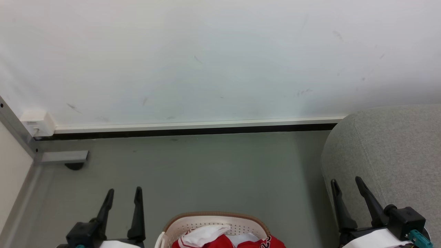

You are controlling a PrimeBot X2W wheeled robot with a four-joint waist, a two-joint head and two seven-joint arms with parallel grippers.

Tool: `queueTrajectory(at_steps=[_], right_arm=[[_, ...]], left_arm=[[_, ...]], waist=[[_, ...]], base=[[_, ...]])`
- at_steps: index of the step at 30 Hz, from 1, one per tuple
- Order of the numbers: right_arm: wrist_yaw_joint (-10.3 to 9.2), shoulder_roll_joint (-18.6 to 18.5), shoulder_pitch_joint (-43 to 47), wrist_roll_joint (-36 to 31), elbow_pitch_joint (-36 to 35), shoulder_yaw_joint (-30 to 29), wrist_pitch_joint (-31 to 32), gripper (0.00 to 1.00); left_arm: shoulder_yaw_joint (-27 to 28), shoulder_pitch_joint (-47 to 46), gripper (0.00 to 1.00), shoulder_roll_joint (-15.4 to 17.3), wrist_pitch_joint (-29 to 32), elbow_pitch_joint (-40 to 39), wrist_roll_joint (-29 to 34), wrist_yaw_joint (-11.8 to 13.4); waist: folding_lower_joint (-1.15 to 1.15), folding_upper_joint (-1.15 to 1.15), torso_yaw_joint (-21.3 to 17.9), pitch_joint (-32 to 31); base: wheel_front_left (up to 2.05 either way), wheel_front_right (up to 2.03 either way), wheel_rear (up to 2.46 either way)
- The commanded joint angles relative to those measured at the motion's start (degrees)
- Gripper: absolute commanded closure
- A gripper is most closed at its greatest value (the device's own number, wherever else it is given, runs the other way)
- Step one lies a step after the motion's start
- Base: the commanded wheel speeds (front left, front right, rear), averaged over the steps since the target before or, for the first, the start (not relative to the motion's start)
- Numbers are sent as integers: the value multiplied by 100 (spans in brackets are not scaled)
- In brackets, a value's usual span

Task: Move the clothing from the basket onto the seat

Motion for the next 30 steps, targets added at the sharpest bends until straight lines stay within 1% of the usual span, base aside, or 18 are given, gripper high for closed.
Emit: queueTrajectory(at_steps=[1,21,30], right_arm=[[-10,-10,-58,-158,-33,10,-63,0],[-12,33,-21,-859,-54,84,-263,0],[-12,49,-17,-821,-54,58,-262,0]], left_arm=[[-7,64,0,48,-63,-48,158,20],[-43,111,0,-9,-259,-123,933,88],[15,101,0,-46,-253,-129,856,55]], waist=[[0,0,0,-2],[0,0,-20,-36],[0,0,-14,-39]], base=[[0,0,0],[0,0,0],[0,0,0]])
